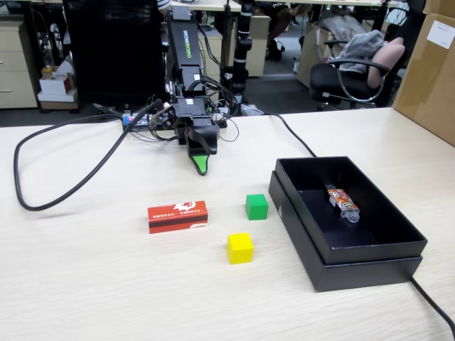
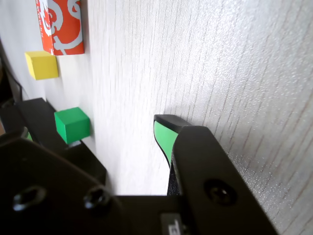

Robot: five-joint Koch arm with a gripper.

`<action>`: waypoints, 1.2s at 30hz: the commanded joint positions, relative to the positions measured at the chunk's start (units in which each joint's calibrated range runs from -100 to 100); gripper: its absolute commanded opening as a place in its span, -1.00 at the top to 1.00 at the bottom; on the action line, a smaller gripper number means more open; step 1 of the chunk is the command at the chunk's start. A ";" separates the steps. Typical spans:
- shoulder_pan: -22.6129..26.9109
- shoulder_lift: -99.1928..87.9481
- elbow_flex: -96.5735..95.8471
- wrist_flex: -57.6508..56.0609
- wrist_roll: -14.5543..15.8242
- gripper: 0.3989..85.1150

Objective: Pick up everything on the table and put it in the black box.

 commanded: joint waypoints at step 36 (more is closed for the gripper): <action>0.63 0.48 3.42 -6.82 -0.68 -0.14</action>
